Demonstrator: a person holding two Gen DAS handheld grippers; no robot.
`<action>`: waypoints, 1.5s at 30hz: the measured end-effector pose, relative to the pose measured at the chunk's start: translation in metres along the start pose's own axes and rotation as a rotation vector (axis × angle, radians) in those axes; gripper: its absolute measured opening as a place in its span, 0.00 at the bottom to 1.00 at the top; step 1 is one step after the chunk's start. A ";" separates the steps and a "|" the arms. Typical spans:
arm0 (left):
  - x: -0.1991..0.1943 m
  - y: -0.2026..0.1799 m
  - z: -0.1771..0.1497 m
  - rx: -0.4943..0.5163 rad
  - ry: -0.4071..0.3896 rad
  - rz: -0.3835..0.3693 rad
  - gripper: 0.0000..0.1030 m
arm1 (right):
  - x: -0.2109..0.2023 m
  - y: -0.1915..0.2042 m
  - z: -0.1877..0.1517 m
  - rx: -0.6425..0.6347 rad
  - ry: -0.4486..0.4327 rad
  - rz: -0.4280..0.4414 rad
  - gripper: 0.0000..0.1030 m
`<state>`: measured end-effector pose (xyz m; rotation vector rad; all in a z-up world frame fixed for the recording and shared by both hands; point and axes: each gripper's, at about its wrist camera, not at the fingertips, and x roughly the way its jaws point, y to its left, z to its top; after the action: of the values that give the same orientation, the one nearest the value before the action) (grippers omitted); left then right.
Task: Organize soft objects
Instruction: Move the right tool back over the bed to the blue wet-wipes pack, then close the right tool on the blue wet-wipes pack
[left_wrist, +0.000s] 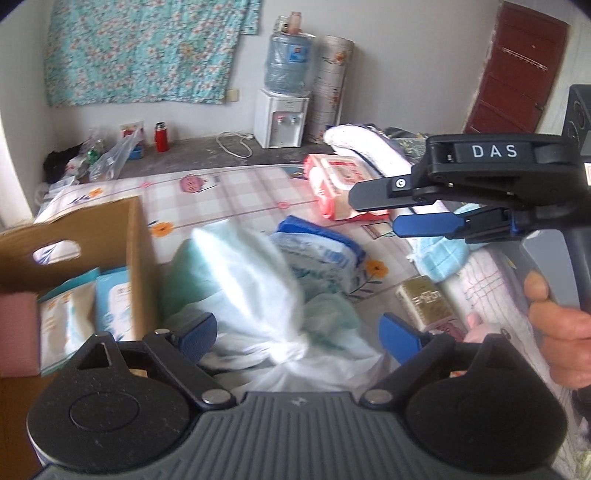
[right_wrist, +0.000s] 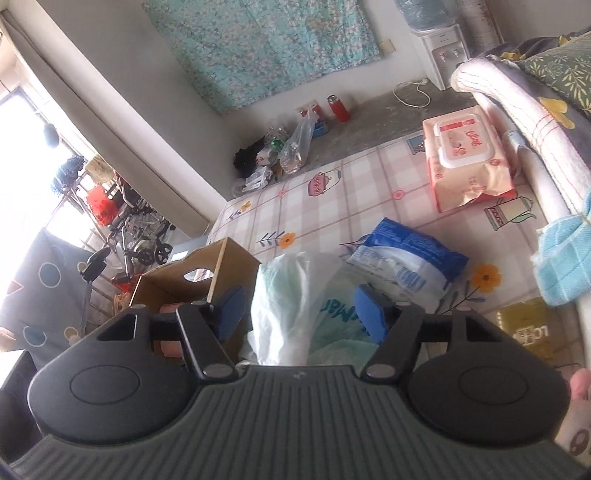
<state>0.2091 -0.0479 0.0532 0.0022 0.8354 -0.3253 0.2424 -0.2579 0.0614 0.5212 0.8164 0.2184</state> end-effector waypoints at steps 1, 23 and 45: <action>0.006 -0.006 0.004 0.009 0.004 -0.008 0.93 | -0.002 -0.006 0.002 0.004 -0.004 -0.005 0.67; 0.179 -0.019 0.068 -0.051 0.202 0.065 0.22 | 0.131 -0.137 0.073 0.161 0.206 -0.108 0.72; 0.183 0.013 0.061 -0.159 0.244 0.005 0.05 | 0.178 -0.127 0.067 0.201 0.325 -0.011 0.45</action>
<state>0.3714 -0.0950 -0.0405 -0.1059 1.1017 -0.2561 0.4099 -0.3227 -0.0801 0.6803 1.1655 0.2154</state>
